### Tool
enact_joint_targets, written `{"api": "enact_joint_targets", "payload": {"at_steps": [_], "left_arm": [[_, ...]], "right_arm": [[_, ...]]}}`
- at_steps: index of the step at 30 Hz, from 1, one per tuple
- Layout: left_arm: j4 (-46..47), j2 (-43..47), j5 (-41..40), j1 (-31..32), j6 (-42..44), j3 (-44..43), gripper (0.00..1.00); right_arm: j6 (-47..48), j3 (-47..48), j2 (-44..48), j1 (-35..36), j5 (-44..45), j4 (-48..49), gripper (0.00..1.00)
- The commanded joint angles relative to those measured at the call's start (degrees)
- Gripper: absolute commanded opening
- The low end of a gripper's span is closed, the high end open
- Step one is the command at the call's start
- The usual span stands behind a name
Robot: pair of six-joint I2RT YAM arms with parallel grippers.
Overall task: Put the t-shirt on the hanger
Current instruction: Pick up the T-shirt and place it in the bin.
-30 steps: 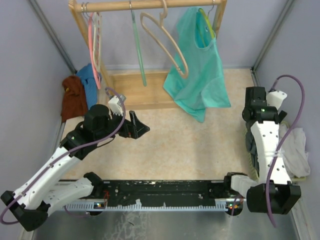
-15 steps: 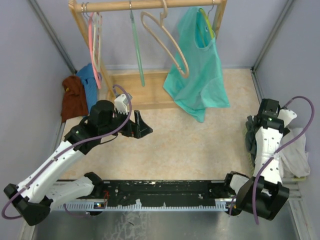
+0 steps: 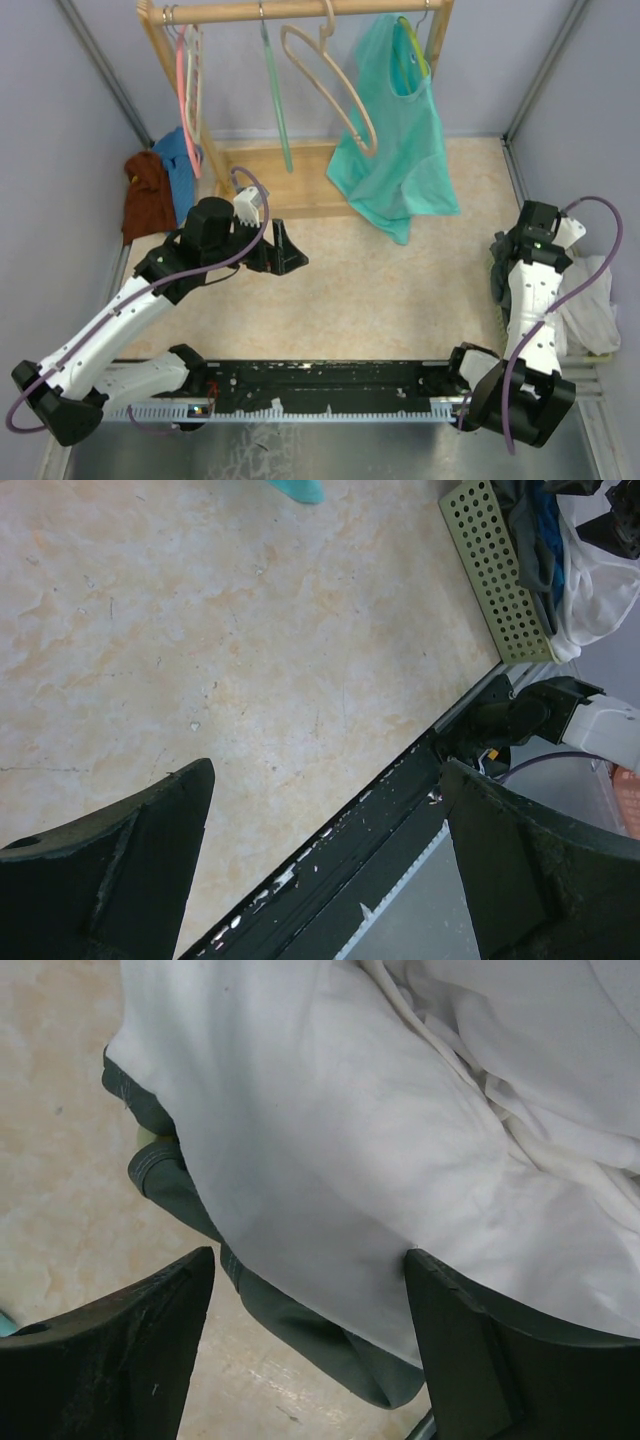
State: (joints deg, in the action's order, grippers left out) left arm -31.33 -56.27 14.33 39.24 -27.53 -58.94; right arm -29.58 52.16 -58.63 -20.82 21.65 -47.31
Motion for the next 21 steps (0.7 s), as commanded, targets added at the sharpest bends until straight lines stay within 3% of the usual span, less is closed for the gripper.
{"api": "enact_joint_targets", "payload": {"at_steps": [1,4,8,12,21], "left_arm": [[1.22,-0.65,1.45,0.04,-0.64,-1.79,1.00],[1.38,-0.64,1.32,0.04,-0.56,-1.65,0.99],[1.43,-0.61,1.36,0.04,-0.35,-1.62,1.00],[1.37,-0.47,1.34,0.04,-0.34,-1.37,1.00],[1.54,-0.36,1.51,0.03,-0.51,-1.09,0.99]], "right_arm": [[0.11,0.44,0.99,-0.36,-1.67,2.66,0.76],[0.07,0.31,1.03,-0.32,-0.93,2.42,0.65],[-0.28,0.72,1.40,-0.37,-0.73,1.96,0.25],[-0.19,2.53,2.29,-0.38,-0.99,1.11,0.00],[1.03,12.84,6.43,-0.36,-3.25,-2.26,0.00]]}}
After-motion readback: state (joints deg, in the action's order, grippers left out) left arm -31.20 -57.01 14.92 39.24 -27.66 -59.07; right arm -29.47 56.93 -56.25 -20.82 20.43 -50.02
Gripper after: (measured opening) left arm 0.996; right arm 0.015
